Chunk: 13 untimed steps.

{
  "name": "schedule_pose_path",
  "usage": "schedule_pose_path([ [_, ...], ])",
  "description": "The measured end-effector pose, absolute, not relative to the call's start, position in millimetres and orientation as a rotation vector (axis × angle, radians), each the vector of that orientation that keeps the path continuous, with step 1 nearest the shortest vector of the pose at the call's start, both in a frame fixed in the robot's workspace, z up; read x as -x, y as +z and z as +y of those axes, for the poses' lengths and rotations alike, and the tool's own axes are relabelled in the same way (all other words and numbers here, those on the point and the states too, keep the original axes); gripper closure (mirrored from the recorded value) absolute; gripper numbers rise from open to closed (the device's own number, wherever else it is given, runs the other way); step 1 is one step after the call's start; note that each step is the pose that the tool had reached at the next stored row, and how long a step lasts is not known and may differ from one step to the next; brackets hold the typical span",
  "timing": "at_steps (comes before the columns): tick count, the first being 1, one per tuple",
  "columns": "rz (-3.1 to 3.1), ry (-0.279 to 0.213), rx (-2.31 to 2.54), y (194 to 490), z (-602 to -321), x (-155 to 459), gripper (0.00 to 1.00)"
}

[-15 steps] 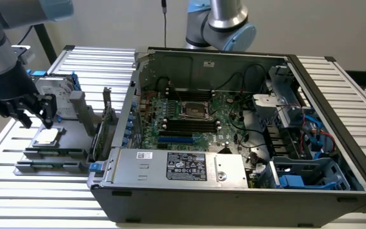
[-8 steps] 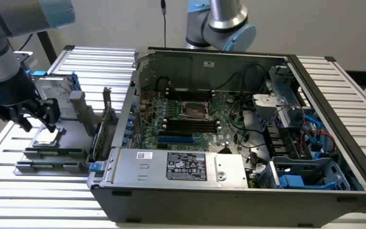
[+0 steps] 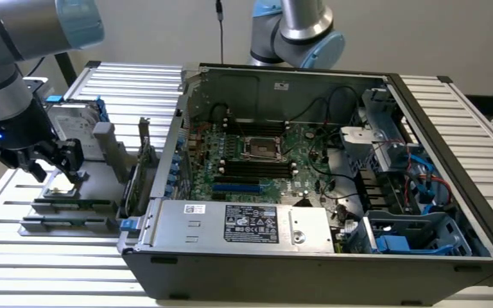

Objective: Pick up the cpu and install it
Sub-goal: 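Pick up the cpu and move it towards the insertion slot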

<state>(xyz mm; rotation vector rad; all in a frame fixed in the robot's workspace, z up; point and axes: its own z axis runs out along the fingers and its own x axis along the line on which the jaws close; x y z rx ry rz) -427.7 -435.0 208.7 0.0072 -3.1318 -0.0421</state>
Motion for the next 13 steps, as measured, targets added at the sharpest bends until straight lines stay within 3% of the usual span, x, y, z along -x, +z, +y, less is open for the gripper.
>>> schedule_pose_path([
  [13, -3.135, -0.057, -0.007, 201.3, -433.5, 433.1, 0.36],
])
